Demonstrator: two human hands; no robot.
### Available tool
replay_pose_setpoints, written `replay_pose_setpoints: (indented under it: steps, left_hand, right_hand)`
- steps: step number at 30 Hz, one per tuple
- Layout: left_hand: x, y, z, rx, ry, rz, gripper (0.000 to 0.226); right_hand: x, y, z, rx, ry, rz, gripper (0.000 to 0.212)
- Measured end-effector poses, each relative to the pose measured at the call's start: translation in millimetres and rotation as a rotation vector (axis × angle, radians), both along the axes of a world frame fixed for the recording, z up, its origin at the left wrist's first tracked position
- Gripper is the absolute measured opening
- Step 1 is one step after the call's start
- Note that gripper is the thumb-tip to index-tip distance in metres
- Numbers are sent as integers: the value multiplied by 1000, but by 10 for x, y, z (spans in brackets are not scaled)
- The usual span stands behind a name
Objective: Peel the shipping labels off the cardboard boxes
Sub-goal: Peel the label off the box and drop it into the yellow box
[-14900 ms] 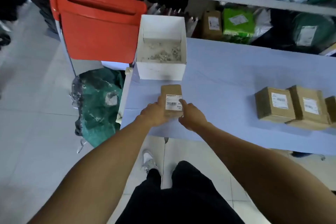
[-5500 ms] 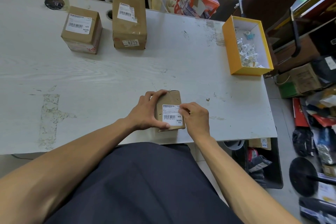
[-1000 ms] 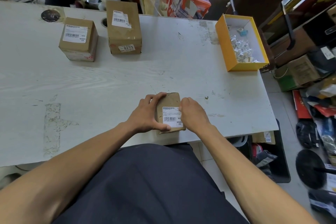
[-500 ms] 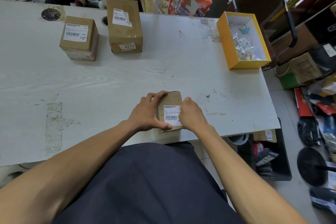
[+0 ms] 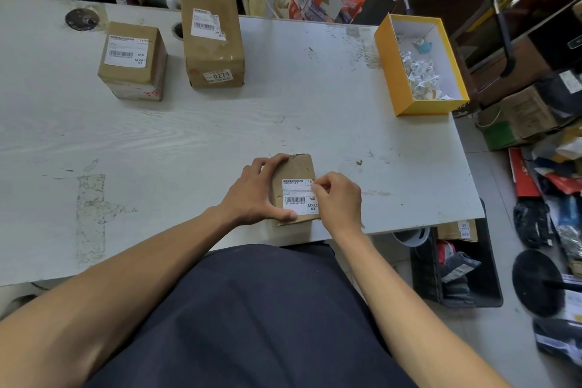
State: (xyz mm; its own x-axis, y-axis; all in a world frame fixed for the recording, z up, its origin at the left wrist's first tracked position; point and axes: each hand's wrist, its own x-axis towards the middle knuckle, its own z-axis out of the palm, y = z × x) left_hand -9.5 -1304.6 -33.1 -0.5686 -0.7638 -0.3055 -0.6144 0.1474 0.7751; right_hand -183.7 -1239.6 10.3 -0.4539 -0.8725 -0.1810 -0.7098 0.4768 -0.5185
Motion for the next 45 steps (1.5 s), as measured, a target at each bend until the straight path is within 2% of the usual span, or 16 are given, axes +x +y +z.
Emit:
replay_pose_setpoints:
  steps: [6, 10, 19, 24, 29, 45]
  left_hand:
    - [-1, -4, -12, 1, 4, 1, 117]
    - [-4, -6, -22, 1, 6, -3, 118]
    - [-13, -8, -43, -8, 12, 1, 117]
    - [-14, -11, -57, -2, 17, 2, 118]
    - [-16, -8, -63, -6, 14, 3, 119]
    - [-19, -1, -42, -12, 10, 4, 117]
  right_hand:
    - [-46, -115, 62, 186, -190, -55, 15]
    - [-31, -126, 95, 234, -226, -50, 18]
    - [14, -83, -3, 117, -103, 5, 8]
    - [-12, -96, -3, 6, -53, 89, 16]
    - [-46, -96, -16, -67, 45, 162, 12]
    - [-31, -97, -54, -24, 129, 283, 16]
